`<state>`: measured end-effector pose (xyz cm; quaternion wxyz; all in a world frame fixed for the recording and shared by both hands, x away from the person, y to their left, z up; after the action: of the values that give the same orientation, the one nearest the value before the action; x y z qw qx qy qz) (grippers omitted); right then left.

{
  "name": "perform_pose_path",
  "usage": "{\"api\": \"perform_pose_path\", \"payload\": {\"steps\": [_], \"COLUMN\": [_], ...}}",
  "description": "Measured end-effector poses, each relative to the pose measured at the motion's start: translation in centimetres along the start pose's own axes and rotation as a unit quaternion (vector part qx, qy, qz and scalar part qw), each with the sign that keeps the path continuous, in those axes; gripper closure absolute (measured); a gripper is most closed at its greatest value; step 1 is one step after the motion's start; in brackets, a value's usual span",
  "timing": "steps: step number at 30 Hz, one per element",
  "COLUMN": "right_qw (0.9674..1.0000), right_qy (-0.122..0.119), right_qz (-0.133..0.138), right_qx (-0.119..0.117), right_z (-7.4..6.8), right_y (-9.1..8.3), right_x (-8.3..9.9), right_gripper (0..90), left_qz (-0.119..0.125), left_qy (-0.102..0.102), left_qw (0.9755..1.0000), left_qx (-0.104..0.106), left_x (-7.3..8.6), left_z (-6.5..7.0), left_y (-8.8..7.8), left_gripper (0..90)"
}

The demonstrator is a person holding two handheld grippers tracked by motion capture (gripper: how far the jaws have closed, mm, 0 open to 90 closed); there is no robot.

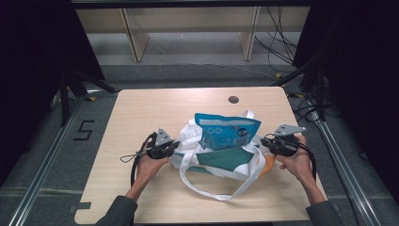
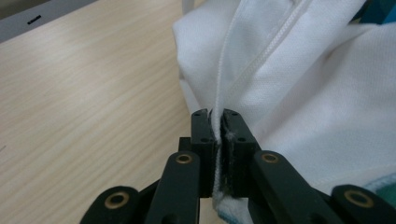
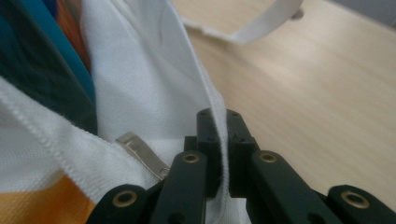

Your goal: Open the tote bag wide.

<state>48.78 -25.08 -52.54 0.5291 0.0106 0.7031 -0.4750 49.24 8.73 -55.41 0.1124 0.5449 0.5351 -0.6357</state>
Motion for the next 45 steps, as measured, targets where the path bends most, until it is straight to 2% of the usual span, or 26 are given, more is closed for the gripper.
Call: {"api": "perform_pose_path", "payload": {"steps": [2,3,6,7,8,12,13,14,15,16,17,19,21,22,24,27,28,29,32,36,37,38,39,41,43,45], "right_qw": [0.9996,0.9993,0.999,0.999,0.999,0.9988,0.9992,0.9992,0.9983,0.9983,0.9968,0.9944,0.9945,0.993,0.993,0.9909,0.9901,0.9895,0.9897,0.9917,0.9939,0.9939,0.9954,0.994,0.9906,0.9899], "right_qy": [0.008,0.012,0.022,0.022,0.022,0.04,0.039,0.039,0.054,0.054,0.06,0.059,0.045,0.047,0.042,0.029,0.038,0.034,0.024,0.021,0.01,0.01,-0.004,-0.023,-0.052,-0.051], "right_qz": [-0.025,-0.033,-0.03,-0.029,-0.029,-0.021,-0.012,-0.012,0.021,0.021,0.053,0.086,0.094,0.104,0.105,0.117,0.116,0.11,0.11,0.072,0.048,0.048,0.02,-0.01,-0.051,-0.057], "right_qx": [-0.008,-0.014,-0.023,-0.028,-0.028,-0.016,0.001,0.001,0.007,0.007,0.003,-0.009,-0.015,-0.03,-0.032,-0.059,-0.07,-0.087,-0.089,-0.105,-0.099,-0.099,-0.094,-0.106,-0.115,-0.119], "right_z": [0.0,-0.1,0.0,-0.1,-0.1,0.2,0.4,0.4,0.4,0.4,0.0,-1.1,-1.5,-2.9,-3.3,-5.3,-6.1,-7.2,-8.2,-9.8,-9.9,-9.9,-9.8,-10.1,-10.3,-10.5], "right_y": [1.3,1.8,2.3,2.3,2.3,1.7,0.5,0.5,-1.3,-1.3,-3.6,-6.0,-6.8,-8.0,-8.3,-9.0,-9.1,-9.3,-9.1,-7.9,-7.1,-7.1,-6.1,-4.9,-3.6,-2.8], "right_x": [1.7,2.3,2.7,2.7,2.7,2.1,1.1,1.1,-0.6,-0.6,-2.4,-4.3,-5.0,-5.9,-6.1,-7.1,-7.3,-7.6,-7.8,-7.0,-6.3,-6.3,-5.1,-3.6,-1.8,-1.2], "right_gripper": [88.1,88.2,88.2,88.2,88.2,80.6,73.1,73.1,68.8,68.8,66.5,65.6,64.7,63.9,63.4,63.1,62.7,62.1,61.1,59.2,62.4,62.4,74.9,86.8,88.3,88.5], "left_qz": [-0.016,-0.004,-0.015,-0.018,-0.01,-0.024,-0.021,-0.023,-0.015,-0.015,-0.014,-0.014,-0.017,-0.016,-0.018,-0.012,-0.015,-0.009,-0.018,-0.005,-0.009,-0.009,-0.007,-0.008,-0.011,-0.009], "left_qy": [0.018,0.013,0.015,0.029,0.016,0.019,0.026,0.021,0.003,0.003,0.004,0.008,0.004,-0.003,-0.005,-0.003,0.004,-0.009,-0.001,-0.004,-0.007,-0.007,-0.009,-0.005,-0.011,-0.006], "left_qw": [0.9997,0.9999,0.9998,0.9994,0.9998,0.9995,0.9994,0.9995,0.9999,0.9999,0.9999,0.9999,0.9998,0.9999,0.9998,0.9999,0.9999,0.9999,0.9998,1.0,0.9999,0.9999,0.9999,1.0,0.9999,0.9999], "left_qx": [0.004,0.003,-0.001,-0.002,-0.005,-0.002,0.001,0.0,0.003,0.003,-0.001,0.0,0.003,0.003,0.006,0.002,0.004,0.002,0.003,0.003,0.001,0.001,0.003,0.002,0.005,0.003], "left_x": [0.8,0.7,0.9,0.9,0.8,0.9,0.8,0.8,0.7,0.7,0.6,0.5,0.6,0.6,0.6,0.4,0.4,0.3,0.4,0.1,0.3,0.3,0.3,0.2,0.4,0.3], "left_z": [0.2,0.4,0.4,0.4,0.6,0.5,0.4,0.4,0.5,0.5,0.4,0.3,0.3,0.3,0.4,0.2,0.1,0.2,0.0,0.0,0.0,0.0,0.1,-0.1,0.0,0.0], "left_y": [0.4,0.9,0.8,0.6,0.7,0.5,0.4,0.4,0.5,0.5,0.5,0.4,0.3,0.2,0.0,-0.1,-0.3,-0.2,-0.4,-0.4,-0.5,-0.5,-0.5,-0.4,-0.4,-0.3], "left_gripper": [84.1,84.2,84.2,84.2,84.2,84.1,84.1,84.1,83.9,83.8,83.7,83.2,82.8,81.6,81.2,81.2,81.2,81.1,81.0,80.8,80.9,81.0,81.0,81.1,81.6,81.5]}}
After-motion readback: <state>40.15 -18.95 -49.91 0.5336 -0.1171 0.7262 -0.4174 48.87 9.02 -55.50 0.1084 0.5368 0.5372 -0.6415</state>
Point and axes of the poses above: each handheld gripper's, and its own axes: y roughly forward along the jaws, x roughly out of its underside, z roughly to its right, the point moved 10 cm from there along y, roughly forward along the jaws, and after that the axes turned 8 degrees about -x, right-handed, at the moved point
